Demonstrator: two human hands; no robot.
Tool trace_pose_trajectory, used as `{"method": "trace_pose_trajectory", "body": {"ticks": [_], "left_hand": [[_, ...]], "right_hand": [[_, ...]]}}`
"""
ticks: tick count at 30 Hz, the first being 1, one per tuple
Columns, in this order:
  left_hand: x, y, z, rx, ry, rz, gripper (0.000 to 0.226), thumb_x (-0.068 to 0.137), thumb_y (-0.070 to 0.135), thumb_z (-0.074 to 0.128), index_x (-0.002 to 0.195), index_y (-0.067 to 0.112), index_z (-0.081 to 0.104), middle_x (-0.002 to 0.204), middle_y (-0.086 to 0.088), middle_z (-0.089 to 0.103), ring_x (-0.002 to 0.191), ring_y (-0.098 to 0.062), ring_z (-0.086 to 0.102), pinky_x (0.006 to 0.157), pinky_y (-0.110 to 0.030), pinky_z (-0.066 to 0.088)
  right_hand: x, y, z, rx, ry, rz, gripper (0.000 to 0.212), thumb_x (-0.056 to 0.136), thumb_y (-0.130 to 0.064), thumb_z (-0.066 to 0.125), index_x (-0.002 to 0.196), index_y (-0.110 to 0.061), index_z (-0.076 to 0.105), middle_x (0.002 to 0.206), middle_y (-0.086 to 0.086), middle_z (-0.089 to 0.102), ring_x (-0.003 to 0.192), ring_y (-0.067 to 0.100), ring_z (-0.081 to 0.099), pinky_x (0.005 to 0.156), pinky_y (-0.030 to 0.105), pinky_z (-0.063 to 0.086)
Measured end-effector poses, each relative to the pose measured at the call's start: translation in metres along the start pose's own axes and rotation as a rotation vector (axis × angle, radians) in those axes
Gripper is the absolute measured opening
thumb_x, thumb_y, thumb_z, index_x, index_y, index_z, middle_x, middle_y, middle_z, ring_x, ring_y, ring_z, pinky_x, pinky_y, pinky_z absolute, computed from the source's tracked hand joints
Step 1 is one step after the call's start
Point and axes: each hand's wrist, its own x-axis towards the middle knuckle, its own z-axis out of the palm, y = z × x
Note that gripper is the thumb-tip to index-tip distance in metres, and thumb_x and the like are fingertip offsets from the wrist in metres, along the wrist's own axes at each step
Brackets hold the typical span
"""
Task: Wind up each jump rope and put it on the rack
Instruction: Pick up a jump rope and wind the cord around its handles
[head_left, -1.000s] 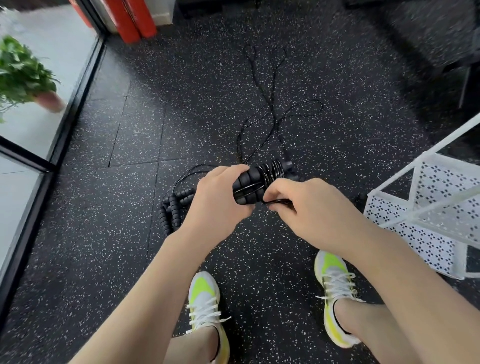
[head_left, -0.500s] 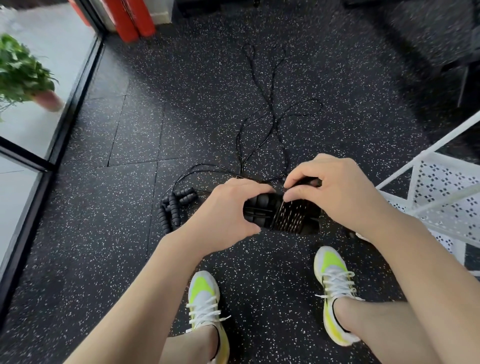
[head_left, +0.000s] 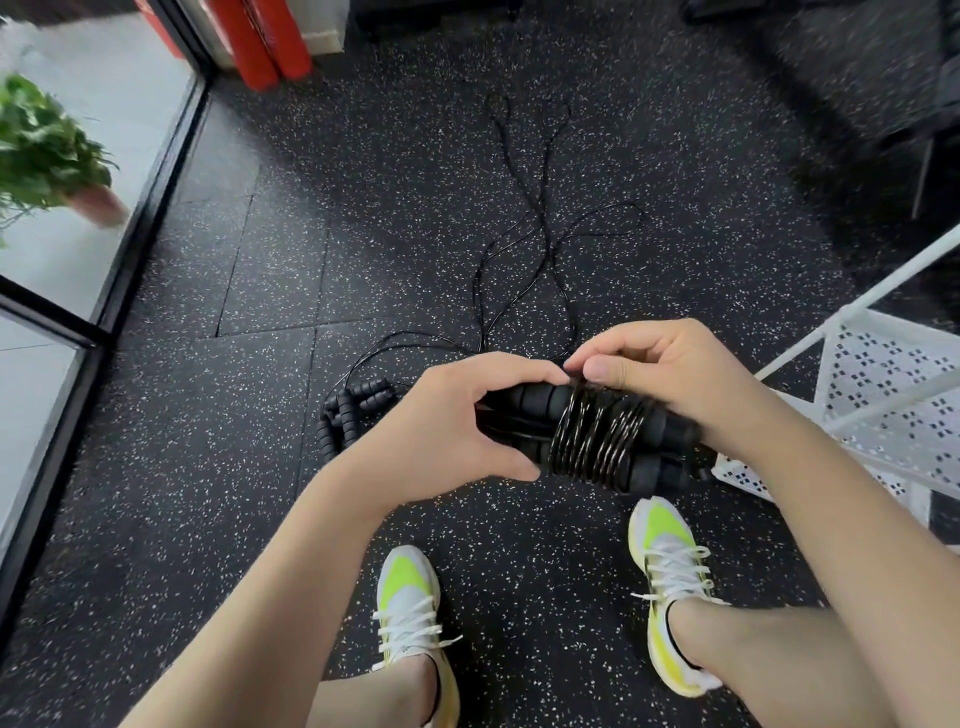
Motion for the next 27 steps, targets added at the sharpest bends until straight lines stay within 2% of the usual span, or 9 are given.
{"method": "trace_pose_trajectory", "body": {"ticks": [2, 5, 8, 11, 17, 20, 22, 25, 27], "left_hand": [[0.001, 0.002, -0.001, -0.13, 0.015, 0.003, 0.074, 0.062, 0.006, 0.093, 0.123, 0.039, 0.069, 0.121, 0.014, 0.07, 0.117, -0.011, 0.064, 0.107, -0.042, 0.049], [0.004, 0.005, -0.001, -0.323, 0.082, -0.003, 0.074, 0.06, 0.004, 0.092, 0.119, 0.044, 0.07, 0.121, 0.006, 0.073, 0.118, -0.021, 0.067, 0.108, -0.053, 0.049], [0.008, 0.005, 0.003, -0.394, 0.205, -0.026, 0.075, 0.061, 0.008, 0.093, 0.123, 0.042, 0.069, 0.125, 0.008, 0.072, 0.122, -0.018, 0.066, 0.11, -0.05, 0.047], [0.012, 0.003, 0.009, -0.393, 0.306, -0.084, 0.077, 0.063, 0.011, 0.096, 0.131, 0.032, 0.066, 0.123, 0.012, 0.073, 0.118, -0.012, 0.067, 0.109, -0.046, 0.049], [0.019, -0.002, 0.013, -0.191, 0.525, -0.202, 0.076, 0.064, 0.025, 0.097, 0.132, 0.035, 0.064, 0.114, 0.021, 0.073, 0.109, 0.003, 0.066, 0.103, -0.031, 0.051], [0.02, -0.005, 0.011, -0.073, 0.545, -0.266, 0.076, 0.068, 0.031, 0.094, 0.137, 0.035, 0.061, 0.113, 0.025, 0.07, 0.106, 0.009, 0.061, 0.096, -0.015, 0.047], [0.021, -0.007, 0.01, -0.001, 0.55, -0.288, 0.078, 0.07, 0.032, 0.093, 0.14, 0.034, 0.059, 0.119, 0.022, 0.068, 0.108, 0.006, 0.061, 0.093, -0.008, 0.042], [0.02, -0.012, 0.01, 0.089, 0.541, -0.289, 0.08, 0.07, 0.031, 0.093, 0.142, 0.031, 0.058, 0.124, 0.014, 0.067, 0.114, -0.004, 0.061, 0.102, -0.021, 0.044], [0.021, -0.015, 0.01, 0.144, 0.507, -0.272, 0.075, 0.07, 0.029, 0.093, 0.137, 0.031, 0.06, 0.12, 0.011, 0.068, 0.111, -0.009, 0.062, 0.103, -0.029, 0.047]], "right_hand": [[-0.001, 0.002, 0.004, 0.144, -0.022, 0.02, 0.013, 0.086, -0.02, 0.068, 0.088, -0.023, 0.081, 0.085, -0.006, 0.077, 0.079, 0.005, 0.069, 0.071, 0.017, 0.052], [-0.005, 0.011, 0.014, 0.107, 0.066, 0.044, 0.058, 0.093, 0.014, 0.058, 0.074, -0.038, 0.074, 0.07, -0.017, 0.068, 0.066, -0.012, 0.062, 0.061, 0.003, 0.045], [-0.001, 0.01, 0.028, 0.027, 0.138, 0.02, 0.036, 0.097, 0.005, 0.047, 0.068, -0.013, 0.057, 0.06, 0.001, 0.056, 0.052, 0.006, 0.054, 0.056, 0.021, 0.044], [0.006, 0.015, 0.039, 0.028, 0.164, 0.086, 0.038, 0.1, -0.001, 0.042, 0.068, -0.015, 0.058, 0.055, 0.0, 0.059, 0.053, 0.022, 0.048, 0.053, 0.033, 0.037], [0.003, 0.014, 0.047, -0.194, 0.062, 0.075, 0.032, 0.106, -0.027, 0.047, 0.077, -0.026, 0.06, 0.056, -0.01, 0.059, 0.046, 0.007, 0.042, 0.049, 0.029, 0.035], [-0.003, 0.009, 0.053, -0.286, 0.05, 0.051, 0.028, 0.105, -0.025, 0.047, 0.08, -0.028, 0.061, 0.056, -0.02, 0.06, 0.04, 0.003, 0.042, 0.043, 0.018, 0.032], [-0.007, 0.007, 0.055, -0.336, 0.063, 0.034, 0.024, 0.104, -0.023, 0.048, 0.087, -0.025, 0.064, 0.064, -0.014, 0.067, 0.041, 0.003, 0.046, 0.043, 0.016, 0.034], [-0.008, 0.007, 0.054, -0.394, 0.068, 0.006, 0.017, 0.101, -0.02, 0.052, 0.099, -0.022, 0.068, 0.077, -0.002, 0.073, 0.045, 0.003, 0.048, 0.045, 0.021, 0.039], [-0.009, 0.004, 0.051, -0.422, 0.06, -0.032, 0.021, 0.099, -0.017, 0.056, 0.111, -0.027, 0.07, 0.082, -0.009, 0.074, 0.049, 0.0, 0.053, 0.049, 0.017, 0.042]]}}
